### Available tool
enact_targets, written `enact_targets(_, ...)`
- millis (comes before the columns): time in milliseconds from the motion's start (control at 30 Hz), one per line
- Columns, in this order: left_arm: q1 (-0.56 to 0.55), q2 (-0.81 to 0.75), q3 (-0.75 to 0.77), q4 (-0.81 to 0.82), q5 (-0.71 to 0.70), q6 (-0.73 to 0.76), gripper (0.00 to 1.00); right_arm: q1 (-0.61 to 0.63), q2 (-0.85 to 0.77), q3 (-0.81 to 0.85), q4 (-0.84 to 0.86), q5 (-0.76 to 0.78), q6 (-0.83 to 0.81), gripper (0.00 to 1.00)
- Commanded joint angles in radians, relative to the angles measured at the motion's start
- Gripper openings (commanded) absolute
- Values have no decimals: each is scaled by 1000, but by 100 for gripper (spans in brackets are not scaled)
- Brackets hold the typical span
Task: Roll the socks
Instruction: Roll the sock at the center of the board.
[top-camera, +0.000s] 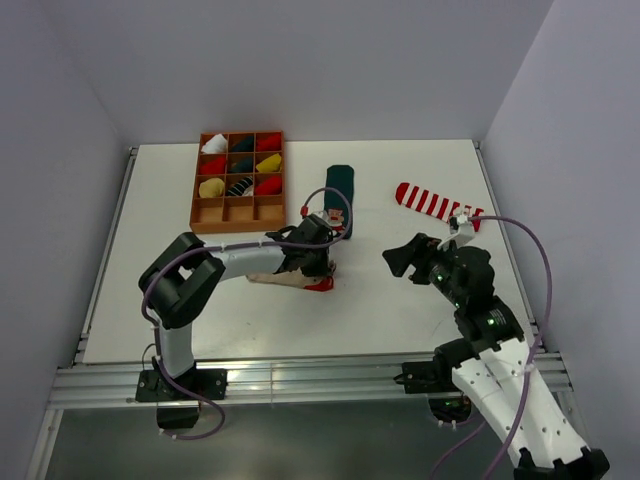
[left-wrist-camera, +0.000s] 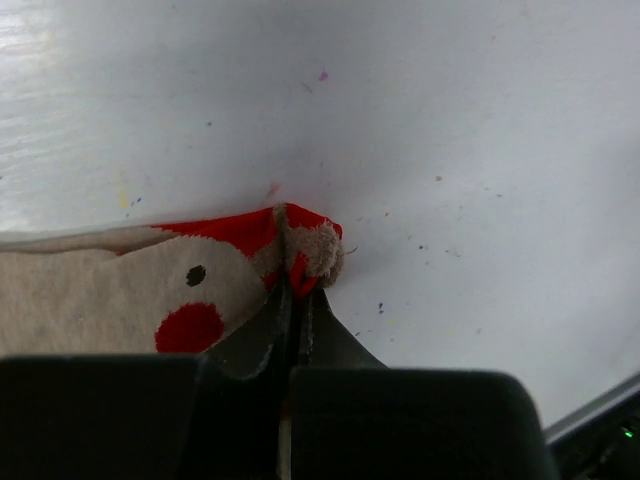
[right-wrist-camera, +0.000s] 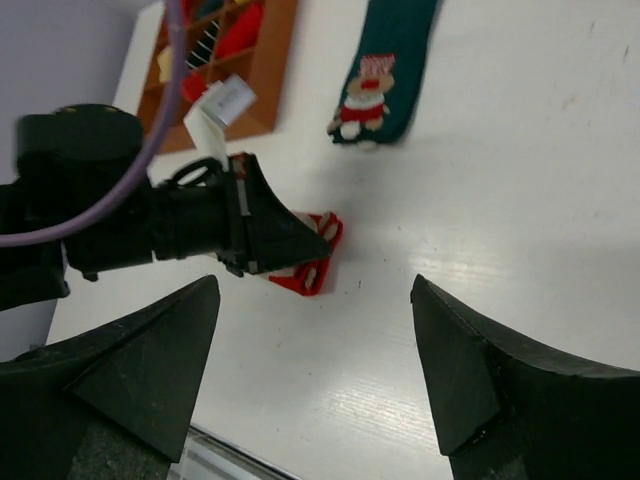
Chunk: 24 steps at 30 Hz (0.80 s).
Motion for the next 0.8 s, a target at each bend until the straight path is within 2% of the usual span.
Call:
enact_targets(0,17,-14,-60,135,144,-30,0,18,76,-29,111,-24,86,84)
enact_targets(100,26,-18,-80,157,164,-28,0,60,148,-58,168,26,137,76)
enact_targets(233,32,-26,-98,178,162,-24,0,141,259,-93,278,89,224,71)
enact_targets(367,34,-27,-96,180,156,-15,1,211,412,-96,342,148,302,70)
enact_targets(767,31,-64,-127,194,142,10,1,250,800,7,464,139,395,70)
